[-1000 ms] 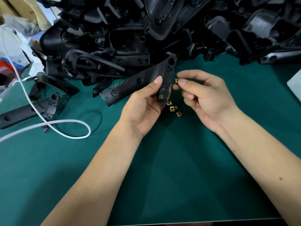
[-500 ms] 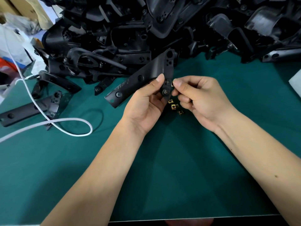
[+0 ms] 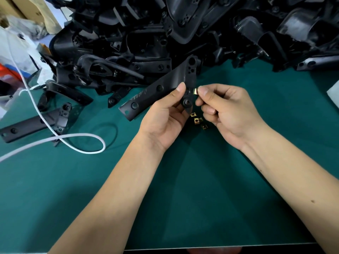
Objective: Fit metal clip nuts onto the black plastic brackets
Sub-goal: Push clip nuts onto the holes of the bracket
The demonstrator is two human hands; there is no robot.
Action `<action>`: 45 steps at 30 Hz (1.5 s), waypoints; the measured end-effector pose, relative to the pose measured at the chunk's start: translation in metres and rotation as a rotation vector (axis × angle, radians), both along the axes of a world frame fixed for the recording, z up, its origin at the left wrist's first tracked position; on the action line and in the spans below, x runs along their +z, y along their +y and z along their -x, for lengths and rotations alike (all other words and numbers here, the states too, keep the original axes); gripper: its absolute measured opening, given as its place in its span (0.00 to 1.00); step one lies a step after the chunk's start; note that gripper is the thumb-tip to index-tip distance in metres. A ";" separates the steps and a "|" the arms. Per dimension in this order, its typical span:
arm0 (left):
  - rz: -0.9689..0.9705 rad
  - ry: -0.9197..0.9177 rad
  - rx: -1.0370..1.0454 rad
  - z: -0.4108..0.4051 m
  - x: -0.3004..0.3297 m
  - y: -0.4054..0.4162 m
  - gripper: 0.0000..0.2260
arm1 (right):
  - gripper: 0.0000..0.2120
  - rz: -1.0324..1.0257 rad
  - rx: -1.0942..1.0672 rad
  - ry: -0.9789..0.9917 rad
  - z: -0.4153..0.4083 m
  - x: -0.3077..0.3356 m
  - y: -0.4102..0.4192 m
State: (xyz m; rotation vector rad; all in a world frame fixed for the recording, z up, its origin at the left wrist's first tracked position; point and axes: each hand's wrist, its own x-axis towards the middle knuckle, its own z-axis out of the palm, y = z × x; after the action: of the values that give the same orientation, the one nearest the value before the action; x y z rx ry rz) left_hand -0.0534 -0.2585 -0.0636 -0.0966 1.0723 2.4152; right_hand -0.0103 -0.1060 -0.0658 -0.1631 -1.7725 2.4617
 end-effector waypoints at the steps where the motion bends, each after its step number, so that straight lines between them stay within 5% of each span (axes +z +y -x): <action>1: -0.008 -0.013 0.008 0.000 0.000 0.000 0.09 | 0.05 0.001 -0.007 -0.002 0.000 0.000 0.000; 9: 0.041 0.041 -0.015 -0.003 0.001 0.002 0.09 | 0.05 -0.026 -0.015 -0.004 -0.001 0.001 -0.003; 20: 0.134 0.090 -0.017 -0.008 0.003 0.005 0.30 | 0.13 -0.083 0.033 -0.014 -0.002 0.002 -0.001; 25: 0.119 0.068 0.050 -0.004 0.004 0.007 0.13 | 0.14 -0.200 -0.045 0.034 0.006 0.002 0.011; 28: 0.029 0.025 0.119 0.002 0.002 0.003 0.05 | 0.10 -0.652 -0.192 0.103 0.008 -0.001 0.022; 31: -0.072 -0.029 0.144 0.006 0.001 -0.001 0.07 | 0.04 -1.220 -0.060 0.120 0.005 -0.004 0.018; 34: -0.075 -0.034 0.141 0.005 0.003 -0.001 0.11 | 0.05 -1.459 0.052 0.103 0.004 -0.002 0.011; 36: -0.074 -0.036 0.158 0.005 0.002 -0.001 0.05 | 0.03 -1.451 0.073 0.097 0.006 0.001 0.010; 42: -0.084 -0.011 0.119 0.003 0.002 -0.003 0.11 | 0.04 -1.400 0.114 0.072 0.003 0.001 0.012; 45: -0.023 0.003 0.062 0.003 0.003 -0.002 0.05 | 0.04 -1.075 0.008 0.115 0.005 -0.002 0.014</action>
State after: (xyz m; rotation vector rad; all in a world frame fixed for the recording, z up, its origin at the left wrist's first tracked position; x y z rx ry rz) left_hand -0.0567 -0.2602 -0.0609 -0.1205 1.0566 2.4835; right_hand -0.0151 -0.0925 -0.0675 0.0800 -2.6916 1.1784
